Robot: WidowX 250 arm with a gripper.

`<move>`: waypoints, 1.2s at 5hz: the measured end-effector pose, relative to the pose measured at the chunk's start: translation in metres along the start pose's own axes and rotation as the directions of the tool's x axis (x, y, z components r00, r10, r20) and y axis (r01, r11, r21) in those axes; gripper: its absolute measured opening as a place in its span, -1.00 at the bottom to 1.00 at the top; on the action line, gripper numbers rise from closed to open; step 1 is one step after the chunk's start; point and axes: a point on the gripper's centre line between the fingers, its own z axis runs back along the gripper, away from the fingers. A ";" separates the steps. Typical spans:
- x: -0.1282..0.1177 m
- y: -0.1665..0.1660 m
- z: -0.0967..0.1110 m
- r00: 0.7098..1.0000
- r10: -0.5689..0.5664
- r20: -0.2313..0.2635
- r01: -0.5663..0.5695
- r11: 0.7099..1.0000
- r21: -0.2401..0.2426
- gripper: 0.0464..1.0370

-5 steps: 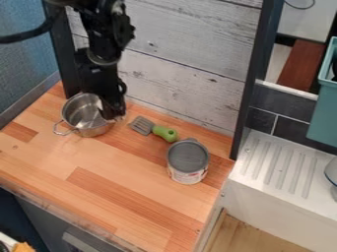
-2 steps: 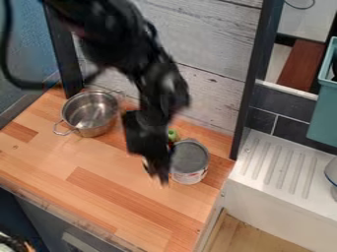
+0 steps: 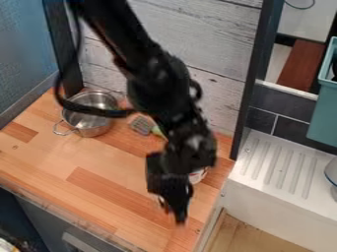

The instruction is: Take roll out of the pot and put it on the bottom right side of the table

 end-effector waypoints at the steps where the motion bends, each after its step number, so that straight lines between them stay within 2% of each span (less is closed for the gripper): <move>1: -0.003 0.003 -0.011 1.000 -0.017 0.020 0.016 1.000 0.024 -0.15; 2: -0.007 0.002 -0.015 0.999 -0.038 0.031 0.036 0.998 0.054 0.49; 3: -0.003 0.001 -0.015 0.998 -0.039 0.044 0.036 0.997 0.067 0.94; 4: -0.002 -0.004 -0.005 1.000 -0.019 0.024 0.017 0.998 0.060 0.94; 5: -0.003 -0.009 0.011 0.999 -0.035 0.004 0.034 0.997 0.075 0.93; 6: -0.002 -0.015 0.033 0.999 -0.041 -0.027 0.043 0.997 0.066 0.93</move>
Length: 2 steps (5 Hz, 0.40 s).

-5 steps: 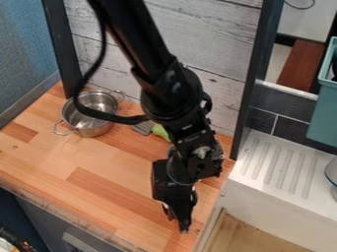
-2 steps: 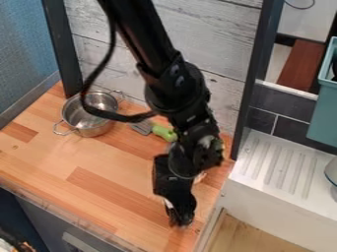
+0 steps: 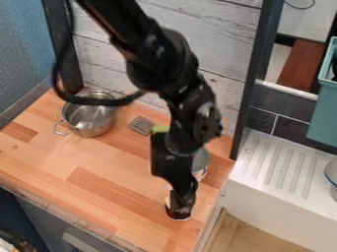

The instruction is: Take roll out of the pot and put it on the bottom right side of the table

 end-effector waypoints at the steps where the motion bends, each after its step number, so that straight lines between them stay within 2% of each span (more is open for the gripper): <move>1: 0.003 -0.005 0.014 1.000 -0.005 0.015 0.005 1.000 -0.021 0.93; 2: 0.003 -0.006 0.015 1.000 -0.004 0.013 0.004 1.000 -0.023 0.93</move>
